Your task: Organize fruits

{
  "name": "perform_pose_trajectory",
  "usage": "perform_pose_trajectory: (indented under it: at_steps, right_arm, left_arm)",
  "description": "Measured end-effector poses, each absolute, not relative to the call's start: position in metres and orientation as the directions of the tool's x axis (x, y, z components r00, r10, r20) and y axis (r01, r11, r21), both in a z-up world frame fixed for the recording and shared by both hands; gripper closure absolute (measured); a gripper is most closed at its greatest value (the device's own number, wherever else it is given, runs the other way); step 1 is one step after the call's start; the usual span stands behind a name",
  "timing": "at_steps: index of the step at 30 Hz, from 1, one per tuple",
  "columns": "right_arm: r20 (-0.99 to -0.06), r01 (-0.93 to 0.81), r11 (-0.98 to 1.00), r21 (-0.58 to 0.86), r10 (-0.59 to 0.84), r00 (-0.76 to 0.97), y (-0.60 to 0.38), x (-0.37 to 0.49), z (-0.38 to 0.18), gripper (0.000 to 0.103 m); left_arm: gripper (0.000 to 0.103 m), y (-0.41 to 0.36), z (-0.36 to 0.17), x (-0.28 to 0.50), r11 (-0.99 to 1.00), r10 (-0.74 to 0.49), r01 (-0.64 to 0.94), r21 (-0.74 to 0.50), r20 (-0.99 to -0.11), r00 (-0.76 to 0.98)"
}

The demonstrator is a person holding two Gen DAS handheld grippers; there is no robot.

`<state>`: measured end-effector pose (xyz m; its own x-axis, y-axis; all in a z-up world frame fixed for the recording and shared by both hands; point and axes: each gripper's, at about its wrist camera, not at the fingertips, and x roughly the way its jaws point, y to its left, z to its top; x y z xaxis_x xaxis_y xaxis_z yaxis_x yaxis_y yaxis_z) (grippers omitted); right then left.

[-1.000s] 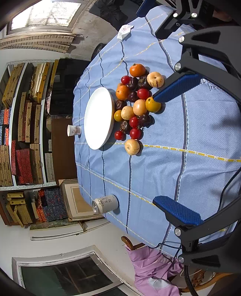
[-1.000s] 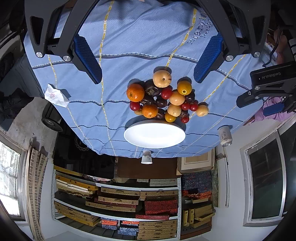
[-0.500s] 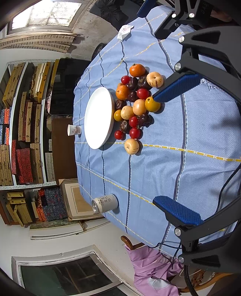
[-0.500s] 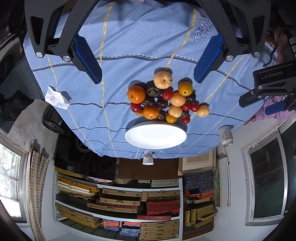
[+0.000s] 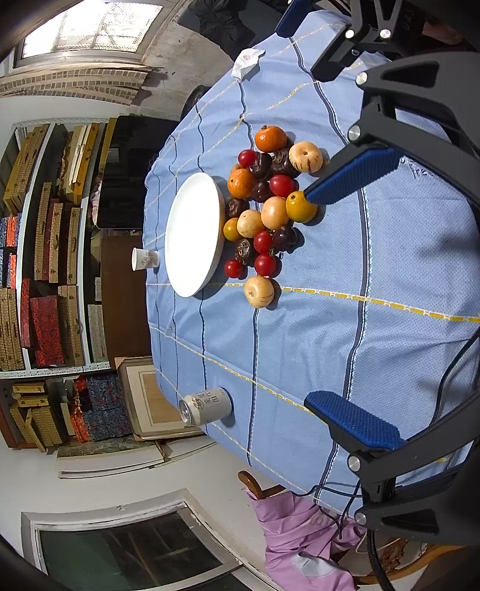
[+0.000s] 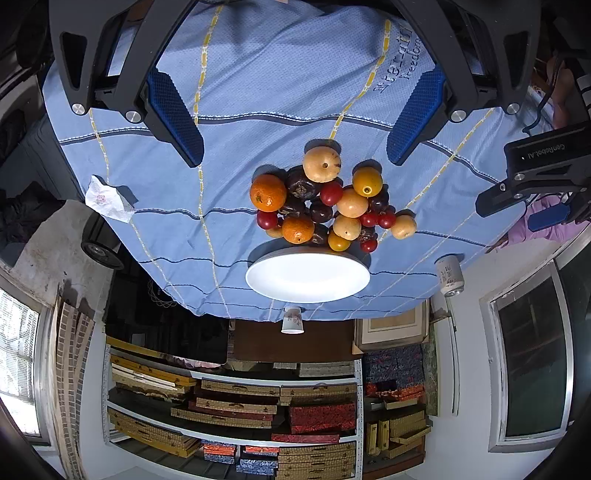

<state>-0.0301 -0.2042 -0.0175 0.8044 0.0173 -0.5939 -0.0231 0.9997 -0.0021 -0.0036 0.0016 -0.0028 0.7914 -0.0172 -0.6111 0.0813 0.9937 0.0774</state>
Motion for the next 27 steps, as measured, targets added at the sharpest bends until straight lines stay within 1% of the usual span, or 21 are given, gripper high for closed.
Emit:
perform_pose_trajectory:
  at_steps: [27]
  right_arm:
    - [-0.597, -0.034, 0.999, 0.002, 0.029, 0.802, -0.2022, -0.0312, -0.0192, 0.003]
  left_arm:
    - [0.004, 0.0016, -0.0025, -0.0025, 0.994, -0.018, 0.082, 0.076, -0.614, 0.789]
